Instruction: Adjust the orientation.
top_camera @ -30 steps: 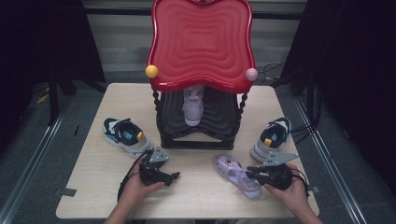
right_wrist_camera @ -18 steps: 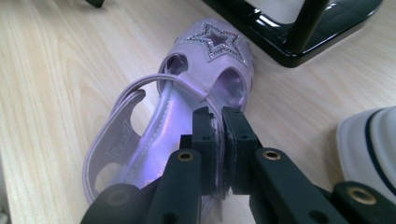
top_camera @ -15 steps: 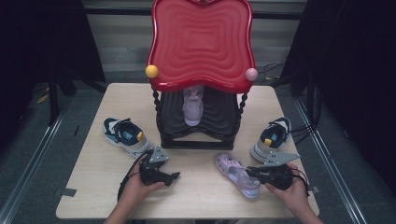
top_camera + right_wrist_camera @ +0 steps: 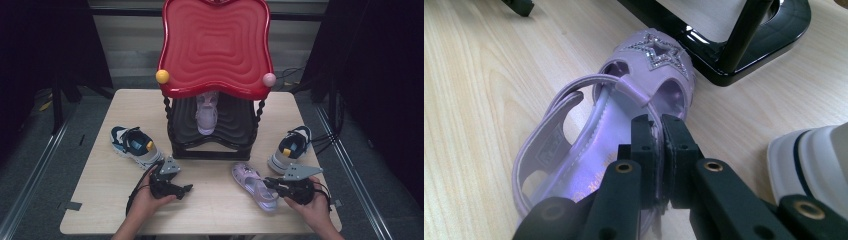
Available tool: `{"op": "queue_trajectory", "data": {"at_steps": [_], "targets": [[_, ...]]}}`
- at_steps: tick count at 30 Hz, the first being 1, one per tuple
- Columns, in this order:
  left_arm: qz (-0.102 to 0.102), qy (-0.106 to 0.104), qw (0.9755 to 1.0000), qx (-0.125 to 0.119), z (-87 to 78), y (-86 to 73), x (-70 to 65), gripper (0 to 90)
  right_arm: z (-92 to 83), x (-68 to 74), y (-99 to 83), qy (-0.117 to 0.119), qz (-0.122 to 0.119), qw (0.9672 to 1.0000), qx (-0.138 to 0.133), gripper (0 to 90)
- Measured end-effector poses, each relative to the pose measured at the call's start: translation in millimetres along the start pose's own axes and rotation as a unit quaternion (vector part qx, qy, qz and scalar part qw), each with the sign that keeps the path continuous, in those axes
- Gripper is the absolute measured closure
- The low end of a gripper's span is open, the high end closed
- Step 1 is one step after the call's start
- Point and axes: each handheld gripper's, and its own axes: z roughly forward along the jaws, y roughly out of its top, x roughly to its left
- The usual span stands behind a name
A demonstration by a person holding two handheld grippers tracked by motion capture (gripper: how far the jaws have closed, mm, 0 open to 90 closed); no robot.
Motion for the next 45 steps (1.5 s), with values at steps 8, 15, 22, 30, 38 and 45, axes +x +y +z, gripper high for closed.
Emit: {"op": "queue_trajectory", "data": {"at_steps": [8, 15, 22, 30, 38, 45], "targets": [[0.0, 0.0, 1.0, 0.0, 0.1, 0.0, 0.0, 15.6, 5.8, 1.5, -5.9, -0.006, 0.007, 1.0, -0.004, 83.3], [0.0, -0.001, 1.0, -0.001, 0.3, 0.0, 0.0, 15.6, 5.5, 1.6, -9.1, -0.002, 0.009, 0.9999, -0.007, 84.7], [0.0, -0.001, 1.0, -0.001, 0.5, 0.1, 0.1, 15.5, 3.7, 5.3, -5.2, -0.014, -0.02, 0.9997, -0.007, 85.3], [0.0, -0.002, 1.0, -0.002, 0.6, 0.2, 0.1, 15.5, -5.9, 9.4, 1.3, -0.019, -0.029, 0.999, -0.03, 85.4], [0.0, -0.002, 1.0, -0.002, 0.6, 0.2, 0.0, 15.5, -14.5, 12.3, 9.1, -0.025, -0.03, 0.9983, -0.043, 85.4], [0.0, -0.001, 1.0, -0.002, 0.6, 0.2, 0.0, 15.5, -23.8, 15.6, 17.7, -0.027, -0.027, 0.9976, -0.057, 85.4]]}}
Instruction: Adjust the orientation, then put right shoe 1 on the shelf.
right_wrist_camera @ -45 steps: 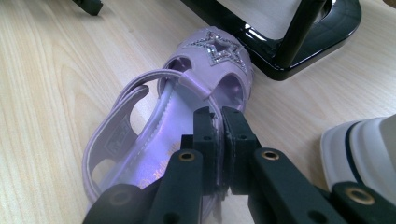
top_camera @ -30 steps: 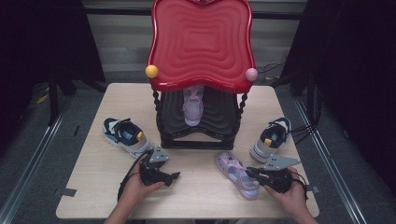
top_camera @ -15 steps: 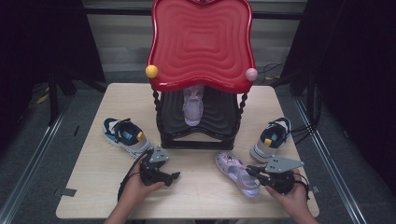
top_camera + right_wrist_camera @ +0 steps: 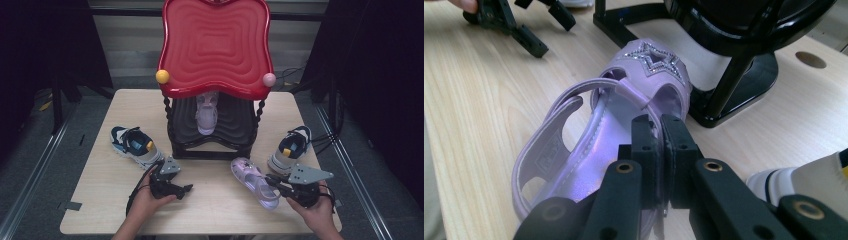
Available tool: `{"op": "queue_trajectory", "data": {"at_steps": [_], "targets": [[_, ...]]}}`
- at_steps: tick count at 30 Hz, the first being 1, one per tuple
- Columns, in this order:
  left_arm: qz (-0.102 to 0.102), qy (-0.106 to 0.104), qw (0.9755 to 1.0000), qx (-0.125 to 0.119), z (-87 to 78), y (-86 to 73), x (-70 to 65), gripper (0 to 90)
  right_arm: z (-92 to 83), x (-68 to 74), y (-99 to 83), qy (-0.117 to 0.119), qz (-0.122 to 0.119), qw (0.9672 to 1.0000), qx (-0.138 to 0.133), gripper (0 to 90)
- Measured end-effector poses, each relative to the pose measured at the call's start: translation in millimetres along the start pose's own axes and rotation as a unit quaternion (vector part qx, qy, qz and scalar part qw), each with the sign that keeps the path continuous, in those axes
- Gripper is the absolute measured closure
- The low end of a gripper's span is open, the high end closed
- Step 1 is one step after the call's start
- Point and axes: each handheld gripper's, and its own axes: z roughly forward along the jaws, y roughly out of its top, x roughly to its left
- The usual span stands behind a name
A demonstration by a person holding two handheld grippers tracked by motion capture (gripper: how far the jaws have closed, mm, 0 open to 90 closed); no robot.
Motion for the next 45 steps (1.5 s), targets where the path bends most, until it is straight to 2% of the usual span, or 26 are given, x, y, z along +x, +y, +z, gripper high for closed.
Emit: {"op": "queue_trajectory", "data": {"at_steps": [13, 22, 35, 45], "targets": [[0.0, 0.0, 1.0, 0.0, 0.0, 0.0, 0.0, 15.5, -8.7, 2.2, 13.0, -0.004, -0.017, 0.9998, -0.008, 85.5], [0.0, 0.0, 1.0, 0.0, 0.0, 0.0, 0.0, 15.5, -14.5, 2.9, 21.7, 0.0, -0.017, 0.9998, -0.013, 85.5], [0.0, 0.0, 1.0, 0.0, -0.1, 0.0, 0.0, 15.5, -30.3, -2.6, 44.0, -0.011, -0.025, 0.9993, -0.026, 85.5], [0.0, 0.0, 1.0, 0.0, 0.0, 0.0, 0.1, 15.5, -31.8, -5.9, 62.7, -0.02, -0.023, 0.9985, -0.045, 85.6]]}}
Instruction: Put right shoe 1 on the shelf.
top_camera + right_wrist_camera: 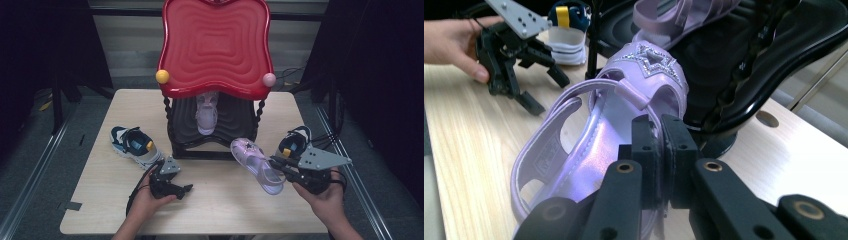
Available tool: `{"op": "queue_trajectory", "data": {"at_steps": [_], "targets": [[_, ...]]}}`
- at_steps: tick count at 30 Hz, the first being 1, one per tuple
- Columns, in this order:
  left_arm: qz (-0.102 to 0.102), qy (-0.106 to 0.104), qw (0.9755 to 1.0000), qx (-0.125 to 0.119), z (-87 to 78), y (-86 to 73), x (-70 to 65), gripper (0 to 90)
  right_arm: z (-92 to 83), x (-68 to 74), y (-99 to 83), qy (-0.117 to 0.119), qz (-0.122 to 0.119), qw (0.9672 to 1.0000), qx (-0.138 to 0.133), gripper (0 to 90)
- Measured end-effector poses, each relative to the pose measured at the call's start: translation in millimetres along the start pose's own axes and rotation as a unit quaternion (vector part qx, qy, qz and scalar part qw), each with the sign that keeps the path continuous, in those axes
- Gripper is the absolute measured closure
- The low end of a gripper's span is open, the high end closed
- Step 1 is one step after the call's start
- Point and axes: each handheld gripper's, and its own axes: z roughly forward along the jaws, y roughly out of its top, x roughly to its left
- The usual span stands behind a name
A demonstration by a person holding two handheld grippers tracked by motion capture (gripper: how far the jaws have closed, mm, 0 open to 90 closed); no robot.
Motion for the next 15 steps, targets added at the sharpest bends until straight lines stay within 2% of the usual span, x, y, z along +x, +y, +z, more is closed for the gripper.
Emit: {"op": "queue_trajectory", "data": {"at_steps": [12, 14, 15], "targets": [[0.0, 0.0, 1.0, 0.0, 0.0, 0.0, 0.0, 15.5, 13.6, -3.6, 19.8, -0.027, 0.003, 0.9995, -0.017, 85.6], [0.0, 0.0, 1.0, 0.0, 0.0, 0.0, 0.0, 15.5, 17.1, -3.3, 23.3, -0.033, 0.0, 0.9993, -0.016, 85.6], [0.0, 0.0, 1.0, 0.0, 0.0, 0.0, 0.0, 15.5, 19.5, -3.1, 25.3, -0.04, -0.009, 0.999, -0.015, 85.5]]}}
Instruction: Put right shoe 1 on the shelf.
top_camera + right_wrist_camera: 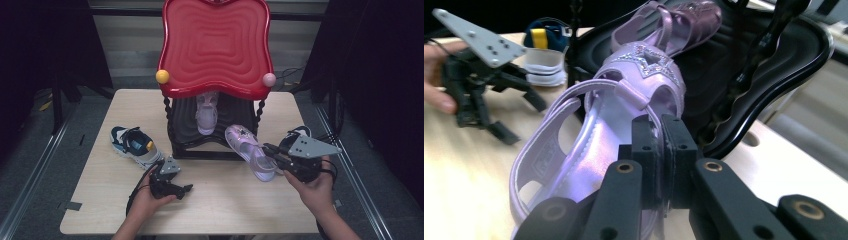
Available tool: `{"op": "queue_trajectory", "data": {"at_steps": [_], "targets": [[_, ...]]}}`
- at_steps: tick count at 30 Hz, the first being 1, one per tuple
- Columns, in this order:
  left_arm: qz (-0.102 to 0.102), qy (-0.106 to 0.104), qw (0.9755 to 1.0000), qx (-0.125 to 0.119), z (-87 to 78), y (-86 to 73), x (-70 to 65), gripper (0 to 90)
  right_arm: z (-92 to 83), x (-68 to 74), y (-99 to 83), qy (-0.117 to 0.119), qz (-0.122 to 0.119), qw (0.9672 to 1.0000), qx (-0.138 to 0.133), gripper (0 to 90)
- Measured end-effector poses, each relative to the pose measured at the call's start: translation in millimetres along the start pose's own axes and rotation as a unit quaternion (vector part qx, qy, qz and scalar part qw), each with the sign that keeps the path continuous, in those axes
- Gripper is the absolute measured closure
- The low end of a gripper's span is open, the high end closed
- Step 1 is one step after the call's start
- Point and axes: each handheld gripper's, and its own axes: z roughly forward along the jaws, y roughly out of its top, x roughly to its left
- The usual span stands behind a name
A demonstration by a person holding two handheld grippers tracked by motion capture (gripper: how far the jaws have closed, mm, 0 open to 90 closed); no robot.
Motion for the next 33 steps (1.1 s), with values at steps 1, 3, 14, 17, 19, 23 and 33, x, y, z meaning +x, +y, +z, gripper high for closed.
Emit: {"op": "queue_trajectory", "data": {"at_steps": [1, 3, 14, 17, 19, 23, 33], "targets": [[0.0, 0.0, 1.0, 0.0, 0.0, 0.0, 0.0, 15.5, 1.4, 0.5, 1.1, -0.003, -0.004, 1.0, 0.0, 85.6], [0.0, 0.0, 1.0, 0.0, 0.0, 0.0, 0.0, 15.5, 6.1, 1.0, 4.2, -0.011, -0.008, 0.9999, 0.003, 85.6], [0.0, 0.0, 1.0, 0.0, 0.0, 0.0, 0.1, 15.5, 23.2, -1.5, 11.0, -0.058, 0.011, 0.9982, 0.011, 85.6], [0.0, 0.0, 1.0, 0.0, 0.0, 0.0, 0.1, 15.5, 27.9, -2.0, 11.3, -0.07, 0.017, 0.9973, 0.007, 85.6], [0.0, 0.0, 1.0, 0.0, 0.0, 0.0, 0.1, 15.5, 31.5, -1.7, 11.8, -0.078, 0.022, 0.9967, 0.007, 85.6], [0.0, 0.0, 1.0, 0.0, 0.0, 0.0, 0.1, 15.5, 38.0, -0.5, 13.7, -0.086, 0.024, 0.996, 0.006, 85.6], [0.0, 0.0, 1.0, 0.0, 0.0, 0.0, 0.0, 15.5, 61.4, 4.1, 22.2, -0.141, 0.039, 0.9892, -0.008, 85.6]]}}
